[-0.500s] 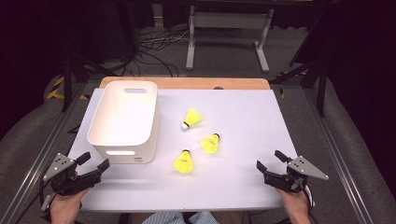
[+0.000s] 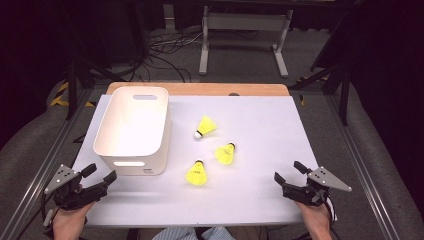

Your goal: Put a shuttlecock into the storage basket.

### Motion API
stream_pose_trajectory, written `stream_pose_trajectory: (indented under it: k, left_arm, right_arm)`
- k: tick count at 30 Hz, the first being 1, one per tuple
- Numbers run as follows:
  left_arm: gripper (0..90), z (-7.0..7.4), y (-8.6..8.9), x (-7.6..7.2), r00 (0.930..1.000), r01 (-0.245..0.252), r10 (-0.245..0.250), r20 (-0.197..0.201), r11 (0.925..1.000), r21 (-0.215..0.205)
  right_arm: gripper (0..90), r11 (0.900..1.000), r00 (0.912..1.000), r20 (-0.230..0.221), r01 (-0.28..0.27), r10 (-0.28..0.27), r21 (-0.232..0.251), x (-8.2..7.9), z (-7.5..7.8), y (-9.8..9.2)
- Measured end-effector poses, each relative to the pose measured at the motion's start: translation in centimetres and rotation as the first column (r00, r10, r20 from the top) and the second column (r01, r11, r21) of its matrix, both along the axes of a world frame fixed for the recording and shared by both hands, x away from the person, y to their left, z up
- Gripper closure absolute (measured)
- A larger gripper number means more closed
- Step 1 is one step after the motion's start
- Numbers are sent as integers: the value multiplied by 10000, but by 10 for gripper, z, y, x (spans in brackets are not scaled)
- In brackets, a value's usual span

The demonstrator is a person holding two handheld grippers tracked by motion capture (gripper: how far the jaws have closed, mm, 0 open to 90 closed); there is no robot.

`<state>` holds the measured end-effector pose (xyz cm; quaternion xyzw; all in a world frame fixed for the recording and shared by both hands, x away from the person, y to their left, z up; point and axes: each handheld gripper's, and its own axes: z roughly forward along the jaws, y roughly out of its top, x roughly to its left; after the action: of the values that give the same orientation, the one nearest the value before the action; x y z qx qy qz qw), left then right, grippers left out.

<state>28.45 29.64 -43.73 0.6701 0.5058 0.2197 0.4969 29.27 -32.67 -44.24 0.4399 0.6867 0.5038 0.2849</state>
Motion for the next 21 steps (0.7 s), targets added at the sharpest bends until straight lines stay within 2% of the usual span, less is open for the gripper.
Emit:
stream_pose_trajectory:
  k: [21]
  left_arm:
    - [198, 0, -1, 0, 9999, -41, 43, -123, 9999, 138]
  right_arm:
    - [148, 9998, 9999, -81, -90, 89, -156, 1, -1, 2]
